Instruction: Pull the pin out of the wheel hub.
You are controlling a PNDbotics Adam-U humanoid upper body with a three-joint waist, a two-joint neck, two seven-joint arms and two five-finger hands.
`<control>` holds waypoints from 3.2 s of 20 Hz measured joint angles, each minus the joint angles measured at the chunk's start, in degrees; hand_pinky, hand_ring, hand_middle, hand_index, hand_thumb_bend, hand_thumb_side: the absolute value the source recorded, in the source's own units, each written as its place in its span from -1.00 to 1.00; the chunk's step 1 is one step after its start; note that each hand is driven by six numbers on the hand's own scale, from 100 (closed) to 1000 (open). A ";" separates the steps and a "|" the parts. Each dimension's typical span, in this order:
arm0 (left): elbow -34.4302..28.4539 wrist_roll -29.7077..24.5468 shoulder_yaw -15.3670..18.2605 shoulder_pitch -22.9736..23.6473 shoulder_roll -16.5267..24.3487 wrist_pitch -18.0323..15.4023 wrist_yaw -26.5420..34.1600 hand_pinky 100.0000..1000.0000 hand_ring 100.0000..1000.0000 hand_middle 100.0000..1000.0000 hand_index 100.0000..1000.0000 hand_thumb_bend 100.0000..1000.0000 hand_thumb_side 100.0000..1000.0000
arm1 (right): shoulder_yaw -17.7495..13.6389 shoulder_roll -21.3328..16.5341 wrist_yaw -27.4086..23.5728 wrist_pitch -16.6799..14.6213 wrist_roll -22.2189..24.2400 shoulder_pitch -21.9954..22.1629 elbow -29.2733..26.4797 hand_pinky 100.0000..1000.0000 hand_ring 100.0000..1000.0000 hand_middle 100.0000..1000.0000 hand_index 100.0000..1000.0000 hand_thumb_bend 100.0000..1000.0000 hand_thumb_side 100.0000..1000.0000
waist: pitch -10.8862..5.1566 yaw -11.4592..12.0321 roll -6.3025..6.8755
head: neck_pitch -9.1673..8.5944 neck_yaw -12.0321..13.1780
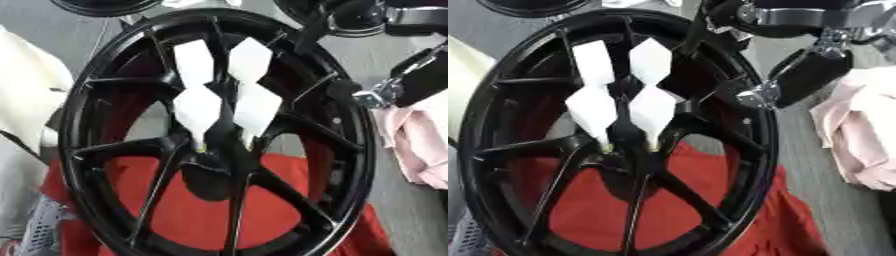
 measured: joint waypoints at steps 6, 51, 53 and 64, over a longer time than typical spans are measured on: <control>0.02 0.00 0.00 0.09 0.03 0.00 0.04 0.61 0.43 0.22 0.82 -0.85 0.74 | 0.24 3.31 0.11 3.17 5.53 -4.64 0.00 0.75 0.71 0.49 0.64 -0.52 -1.00 | 0.11 -0.14 -0.16 | 0.42 -0.13; 0.03 0.14 0.02 0.10 1.45 0.10 0.37 0.62 0.43 0.23 0.81 -0.84 0.79 | -0.11 14.06 4.67 1.36 17.98 -13.98 15.19 0.76 0.77 0.62 0.71 -0.46 -1.00 | 4.16 2.53 -2.47 | -1.16 -0.97; 0.02 0.14 0.02 0.09 1.45 0.10 0.37 0.62 0.43 0.23 0.81 -0.84 0.79 | 0.11 14.07 5.06 1.30 17.99 -13.90 15.46 0.76 0.77 0.61 0.70 -0.46 -1.00 | 4.24 2.77 -2.46 | -1.54 -1.03; 0.01 0.15 0.02 0.03 1.44 0.12 0.41 0.62 0.43 0.23 0.82 -0.84 0.79 | 1.04 14.60 6.51 1.01 18.04 -12.39 17.74 0.75 0.74 0.50 0.61 -0.50 -1.00 | 4.86 3.51 -2.44 | -2.02 -1.81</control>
